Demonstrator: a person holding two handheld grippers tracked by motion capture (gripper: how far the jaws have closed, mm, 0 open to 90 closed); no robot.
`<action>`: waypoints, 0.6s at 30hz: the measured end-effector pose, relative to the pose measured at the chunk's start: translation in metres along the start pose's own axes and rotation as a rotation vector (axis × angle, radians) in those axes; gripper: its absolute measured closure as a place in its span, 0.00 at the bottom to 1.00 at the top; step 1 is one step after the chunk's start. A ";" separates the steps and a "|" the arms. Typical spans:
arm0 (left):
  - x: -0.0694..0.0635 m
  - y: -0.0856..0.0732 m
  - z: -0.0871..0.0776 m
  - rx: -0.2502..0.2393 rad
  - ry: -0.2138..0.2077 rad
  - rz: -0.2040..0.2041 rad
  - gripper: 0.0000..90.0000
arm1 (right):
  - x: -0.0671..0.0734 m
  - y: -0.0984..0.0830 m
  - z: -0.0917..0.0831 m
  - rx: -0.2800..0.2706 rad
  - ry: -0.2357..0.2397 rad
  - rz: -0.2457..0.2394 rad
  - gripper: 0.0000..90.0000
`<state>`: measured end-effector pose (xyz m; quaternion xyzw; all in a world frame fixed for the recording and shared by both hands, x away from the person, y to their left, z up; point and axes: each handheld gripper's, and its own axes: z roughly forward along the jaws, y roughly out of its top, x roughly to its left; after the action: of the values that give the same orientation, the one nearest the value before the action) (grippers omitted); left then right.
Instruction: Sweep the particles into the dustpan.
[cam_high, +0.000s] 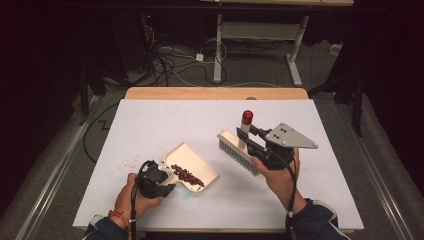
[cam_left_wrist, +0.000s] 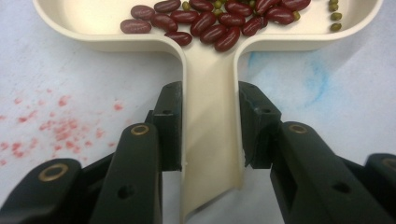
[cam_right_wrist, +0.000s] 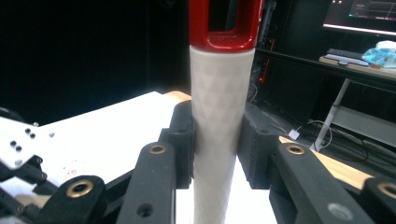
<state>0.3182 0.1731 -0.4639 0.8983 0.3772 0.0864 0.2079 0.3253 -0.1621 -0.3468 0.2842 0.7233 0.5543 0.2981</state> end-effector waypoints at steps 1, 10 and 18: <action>0.001 -0.001 -0.001 -0.002 0.001 -0.004 0.70 | 0.000 0.000 0.000 0.000 0.000 0.000 0.77; 0.013 -0.013 -0.005 -0.017 0.031 -0.037 0.70 | -0.019 -0.014 -0.041 0.033 0.052 0.020 0.77; 0.026 -0.024 -0.010 -0.036 0.046 -0.075 0.70 | -0.038 -0.026 -0.069 0.056 0.084 0.039 0.77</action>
<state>0.3178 0.2096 -0.4656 0.8775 0.4135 0.1062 0.2185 0.2973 -0.2399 -0.3531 0.2828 0.7448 0.5510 0.2484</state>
